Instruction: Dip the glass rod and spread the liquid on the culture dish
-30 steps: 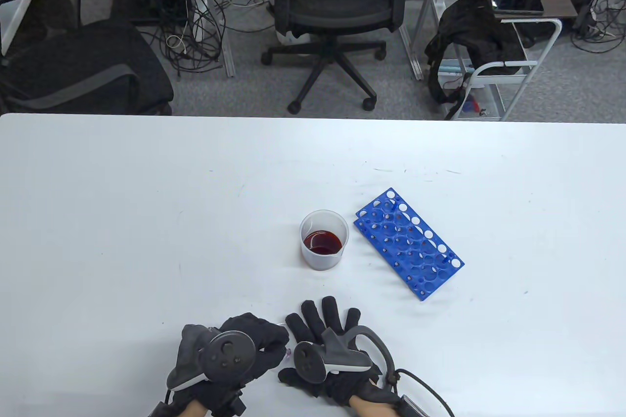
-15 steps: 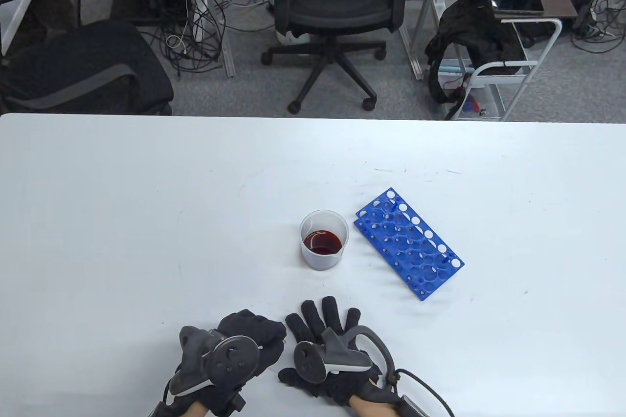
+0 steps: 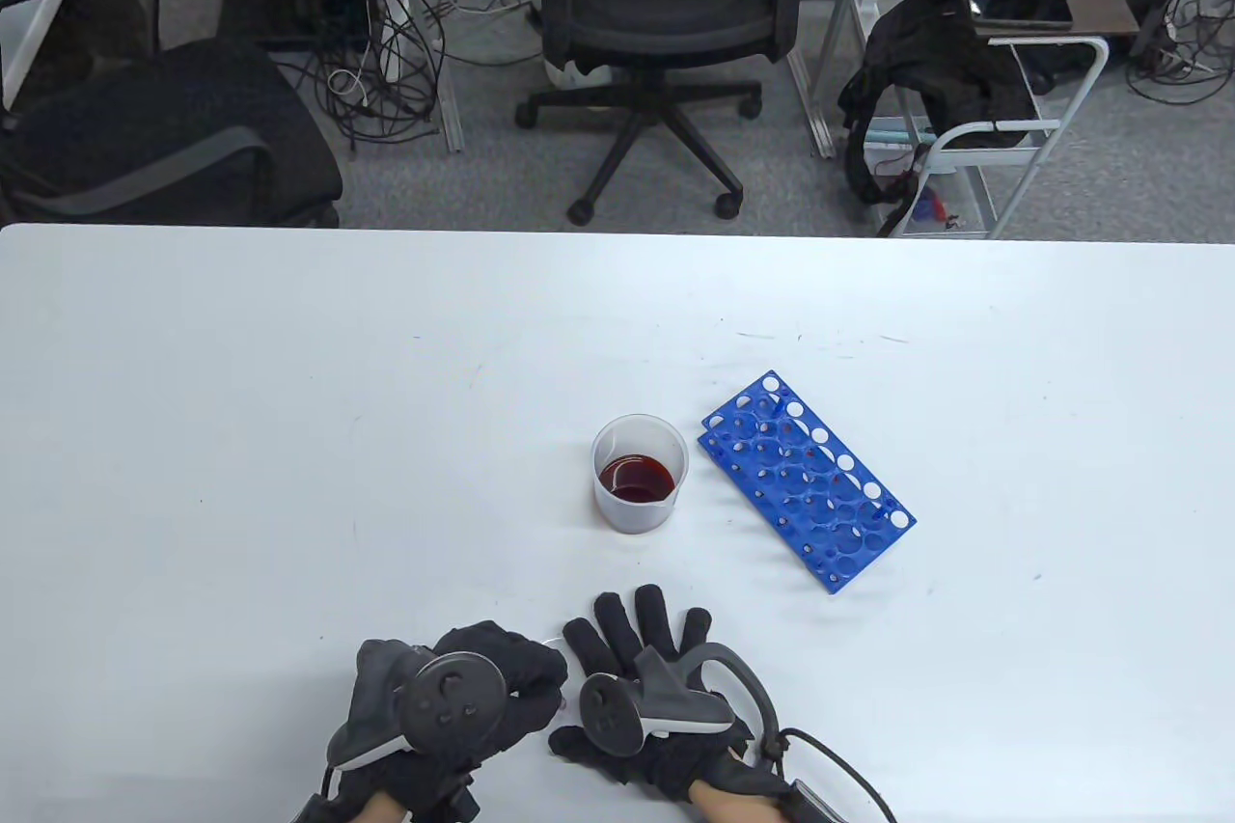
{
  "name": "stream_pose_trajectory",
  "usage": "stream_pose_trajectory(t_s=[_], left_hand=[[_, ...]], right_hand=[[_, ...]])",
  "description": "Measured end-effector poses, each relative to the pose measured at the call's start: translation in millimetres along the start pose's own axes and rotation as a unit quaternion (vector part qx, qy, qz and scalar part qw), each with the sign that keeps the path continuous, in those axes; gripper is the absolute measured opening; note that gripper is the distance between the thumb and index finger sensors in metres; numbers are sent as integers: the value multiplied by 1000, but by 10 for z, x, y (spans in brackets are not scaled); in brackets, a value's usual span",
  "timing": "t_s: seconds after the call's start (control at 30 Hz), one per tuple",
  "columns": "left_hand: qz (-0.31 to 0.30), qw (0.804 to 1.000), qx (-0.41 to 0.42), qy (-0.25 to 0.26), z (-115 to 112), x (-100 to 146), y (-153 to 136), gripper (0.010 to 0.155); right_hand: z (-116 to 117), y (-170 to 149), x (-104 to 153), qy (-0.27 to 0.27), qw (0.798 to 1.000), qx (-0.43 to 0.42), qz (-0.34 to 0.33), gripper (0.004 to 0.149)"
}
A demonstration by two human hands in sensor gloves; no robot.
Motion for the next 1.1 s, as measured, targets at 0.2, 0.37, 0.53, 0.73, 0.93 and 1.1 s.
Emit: stream_pose_trajectory(t_s=[0.2,0.37,0.53,0.73,0.93,1.1], left_hand=[[-2,1000,3,16,-23,-3,15,35],[5,1000,-9,29,-8,6,14,35],[12,999,-19,36,10,9,7,35],[19,999,-25,35,52,-1,-25,35],[12,996,2,85,479,28,-10,35],[-2,988,10,155,990,-122,129,35]], right_hand=[[0,0,0,0,1000,0,0,100],[0,0,0,0,1000,0,0,100],[0,0,0,0,1000,0,0,100],[0,0,0,0,1000,0,0,100],[0,0,0,0,1000,0,0,100],[0,0,0,0,1000,0,0,100]])
Point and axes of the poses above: the tracker on the back of each hand, its own y axis roughly to the thumb side, its own x axis roughly from the fingertips to the wrist, z = x × y, the point moved 3 cm from there along -x, roughly from the wrist to the fingertips, and after that the axes turned 3 degrees about x, right-handed, at the moved point
